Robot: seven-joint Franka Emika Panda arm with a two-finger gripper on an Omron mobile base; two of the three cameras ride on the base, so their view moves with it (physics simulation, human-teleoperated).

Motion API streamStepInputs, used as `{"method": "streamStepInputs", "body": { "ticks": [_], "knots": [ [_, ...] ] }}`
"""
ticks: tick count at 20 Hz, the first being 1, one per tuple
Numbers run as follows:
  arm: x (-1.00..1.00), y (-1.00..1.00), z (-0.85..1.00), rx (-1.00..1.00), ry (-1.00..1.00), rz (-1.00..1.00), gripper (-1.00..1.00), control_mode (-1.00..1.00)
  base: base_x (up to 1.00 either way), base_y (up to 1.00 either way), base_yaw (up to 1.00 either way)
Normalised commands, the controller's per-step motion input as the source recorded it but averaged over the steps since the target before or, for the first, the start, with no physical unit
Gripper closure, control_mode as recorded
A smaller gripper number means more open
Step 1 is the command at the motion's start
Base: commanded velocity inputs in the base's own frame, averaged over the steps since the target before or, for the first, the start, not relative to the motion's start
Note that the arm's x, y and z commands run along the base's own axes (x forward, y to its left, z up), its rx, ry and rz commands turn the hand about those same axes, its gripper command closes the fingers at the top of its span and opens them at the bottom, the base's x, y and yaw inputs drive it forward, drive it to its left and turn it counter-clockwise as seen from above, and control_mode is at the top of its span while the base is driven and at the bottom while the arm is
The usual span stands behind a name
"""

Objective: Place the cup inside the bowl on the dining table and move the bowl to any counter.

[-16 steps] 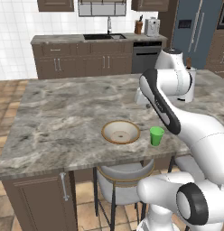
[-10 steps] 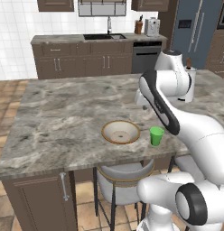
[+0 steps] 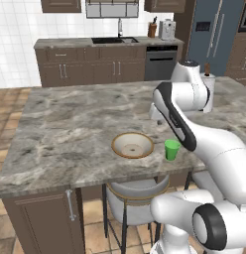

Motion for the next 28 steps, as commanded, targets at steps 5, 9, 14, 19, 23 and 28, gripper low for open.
{"method": "streamStepInputs", "body": {
  "ticks": [5,9,14,19,23,28],
  "knots": [
    [0.02,-0.38,-0.07,0.0,0.0,0.0,-1.0,-1.0,0.0,0.0,0.0],
    [0.03,-0.42,-0.03,0.0,0.0,0.0,-1.0,-1.0,0.0,0.0,0.0],
    [0.03,-0.4,-0.02,0.0,0.0,0.0,-1.0,-1.0,0.0,0.0,0.0],
    [0.0,-0.39,-0.02,0.01,0.0,0.0,-1.0,-1.0,0.0,0.0,0.0],
    [0.0,-0.41,-0.05,0.03,0.0,0.0,-1.0,-1.0,0.0,0.0,0.0],
    [0.01,-0.27,-0.09,0.03,0.0,0.0,-1.0,-1.0,0.0,0.0,0.0]
  ]
}}
